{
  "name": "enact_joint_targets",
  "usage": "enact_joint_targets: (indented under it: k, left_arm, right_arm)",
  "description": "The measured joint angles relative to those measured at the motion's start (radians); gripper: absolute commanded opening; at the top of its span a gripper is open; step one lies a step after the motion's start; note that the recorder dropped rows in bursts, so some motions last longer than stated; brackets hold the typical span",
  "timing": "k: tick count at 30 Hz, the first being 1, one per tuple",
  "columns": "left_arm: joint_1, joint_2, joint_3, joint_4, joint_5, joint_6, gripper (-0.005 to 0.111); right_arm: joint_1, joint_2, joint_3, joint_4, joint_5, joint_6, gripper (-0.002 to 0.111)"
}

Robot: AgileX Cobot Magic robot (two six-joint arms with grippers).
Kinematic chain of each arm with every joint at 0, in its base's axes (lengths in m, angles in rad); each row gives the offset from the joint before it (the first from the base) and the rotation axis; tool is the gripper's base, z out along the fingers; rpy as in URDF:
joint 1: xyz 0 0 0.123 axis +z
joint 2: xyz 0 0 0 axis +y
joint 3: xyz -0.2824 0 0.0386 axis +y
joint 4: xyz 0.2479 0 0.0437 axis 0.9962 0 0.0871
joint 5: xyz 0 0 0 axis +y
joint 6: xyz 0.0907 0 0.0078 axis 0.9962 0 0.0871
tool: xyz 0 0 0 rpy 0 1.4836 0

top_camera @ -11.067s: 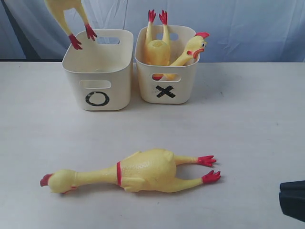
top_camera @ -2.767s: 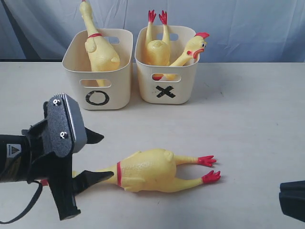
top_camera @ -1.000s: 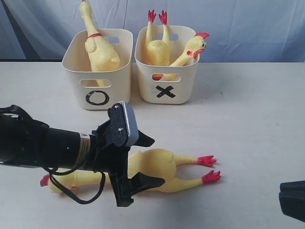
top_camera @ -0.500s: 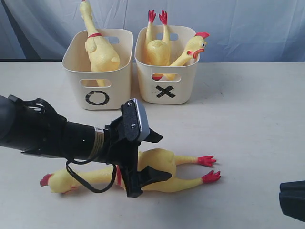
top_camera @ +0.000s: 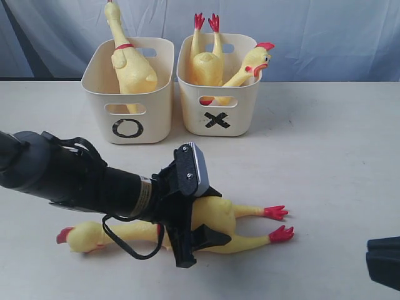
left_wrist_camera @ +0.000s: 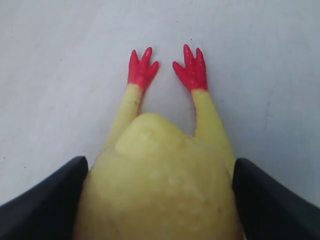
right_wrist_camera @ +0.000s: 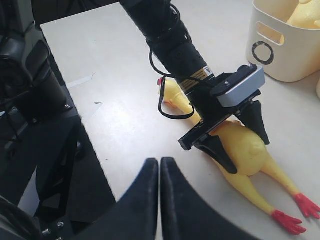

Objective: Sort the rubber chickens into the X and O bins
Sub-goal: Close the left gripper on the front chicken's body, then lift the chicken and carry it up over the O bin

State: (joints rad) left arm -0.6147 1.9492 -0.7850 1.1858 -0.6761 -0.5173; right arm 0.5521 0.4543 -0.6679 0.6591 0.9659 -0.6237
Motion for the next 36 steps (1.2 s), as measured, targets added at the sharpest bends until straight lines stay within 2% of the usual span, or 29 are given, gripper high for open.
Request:
enact_joint_targets:
  k: [1,2,3,10,23,36]
  left_arm:
    - [-0.002,0.0,0.0,0.0,0.005,0.0,0.05]
    - [-0.002,0.0,0.0,0.0,0.006,0.0,0.039]
    - [-0.003,0.0,0.0,0.0,0.006,0.0,0.032]
    - [-0.003,0.0,0.0,0.0,0.006,-0.002,0.0]
    - [-0.005,-0.013,0.0,0.0,0.007,-0.002,0.0]
    - [-0.005,-0.144,0.0,-0.014,0.011,-0.002,0.0]
  right_arm:
    - [0.0,0.0,0.0,0.0,0.0,0.0,0.001]
    - [0.0,0.0,0.0,0.0,0.0,0.0,0.001]
    - [0.0,0.0,0.0,0.0,0.0,0.0,0.001]
    - [0.0,0.0,0.0,0.0,0.0,0.0,0.001]
    - [0.0,0.0,0.0,0.0,0.0,0.0,0.001]
    - [0.0,0.0,0.0,0.0,0.0,0.0,0.001]
